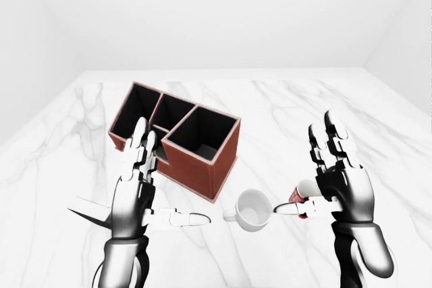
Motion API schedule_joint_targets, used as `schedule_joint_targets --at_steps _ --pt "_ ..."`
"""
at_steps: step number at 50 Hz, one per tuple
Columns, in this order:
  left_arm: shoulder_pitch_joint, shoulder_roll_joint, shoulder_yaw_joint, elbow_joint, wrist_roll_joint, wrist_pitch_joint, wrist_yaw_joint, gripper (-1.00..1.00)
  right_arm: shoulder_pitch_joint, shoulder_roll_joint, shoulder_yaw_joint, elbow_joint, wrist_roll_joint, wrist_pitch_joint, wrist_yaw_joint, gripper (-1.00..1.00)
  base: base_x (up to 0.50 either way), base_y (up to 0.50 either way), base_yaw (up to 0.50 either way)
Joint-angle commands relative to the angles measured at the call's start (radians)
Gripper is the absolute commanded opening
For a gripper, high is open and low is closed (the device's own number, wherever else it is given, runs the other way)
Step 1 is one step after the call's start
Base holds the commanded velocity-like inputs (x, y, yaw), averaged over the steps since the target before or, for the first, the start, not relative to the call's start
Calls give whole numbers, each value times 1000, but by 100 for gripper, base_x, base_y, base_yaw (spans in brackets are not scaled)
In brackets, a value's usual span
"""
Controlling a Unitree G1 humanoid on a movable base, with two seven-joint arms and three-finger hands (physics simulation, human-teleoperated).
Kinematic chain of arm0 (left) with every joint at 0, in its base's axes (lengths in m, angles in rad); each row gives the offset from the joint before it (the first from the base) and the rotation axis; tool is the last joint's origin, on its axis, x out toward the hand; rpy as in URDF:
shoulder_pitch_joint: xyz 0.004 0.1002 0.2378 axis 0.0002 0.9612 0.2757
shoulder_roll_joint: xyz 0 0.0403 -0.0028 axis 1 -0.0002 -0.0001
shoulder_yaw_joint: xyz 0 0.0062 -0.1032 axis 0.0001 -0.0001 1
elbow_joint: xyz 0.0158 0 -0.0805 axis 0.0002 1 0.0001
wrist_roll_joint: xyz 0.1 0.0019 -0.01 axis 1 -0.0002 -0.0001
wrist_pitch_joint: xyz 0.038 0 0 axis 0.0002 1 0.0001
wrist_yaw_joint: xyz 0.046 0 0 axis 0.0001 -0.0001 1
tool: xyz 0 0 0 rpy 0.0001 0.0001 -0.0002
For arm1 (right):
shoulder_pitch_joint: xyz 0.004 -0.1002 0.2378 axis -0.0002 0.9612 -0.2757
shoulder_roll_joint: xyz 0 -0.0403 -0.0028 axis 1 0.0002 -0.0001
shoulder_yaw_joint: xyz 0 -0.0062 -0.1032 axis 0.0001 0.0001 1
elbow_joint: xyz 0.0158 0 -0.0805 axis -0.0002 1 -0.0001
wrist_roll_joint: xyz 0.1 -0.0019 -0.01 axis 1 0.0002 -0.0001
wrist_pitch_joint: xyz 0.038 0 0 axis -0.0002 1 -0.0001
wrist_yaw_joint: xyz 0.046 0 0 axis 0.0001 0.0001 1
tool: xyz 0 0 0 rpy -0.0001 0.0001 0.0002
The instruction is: Pick up the red mug and place it to the right of the caddy.
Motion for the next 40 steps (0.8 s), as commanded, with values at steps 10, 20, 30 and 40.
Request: schedule_joint_targets --at_steps 10,20,30,40 --pt "2 -2 3 -1 -2 0 -4 100 -9 1 -10 -3 1 0 -16 100 0 0 0" --pt "1 -3 -3 -2 3 0 -2 100 1 -4 -15 -17 -7 0 -5 100 0 0 0" --pt "4 0 -5 1 2 0 0 100 -3 13 -36 -40 26 0 -12 100 23 0 0" --pt "15 -1 1 -17 5 0 -2 100 -217 -575 -1038 -323 662 0 272 100 0 0 0"
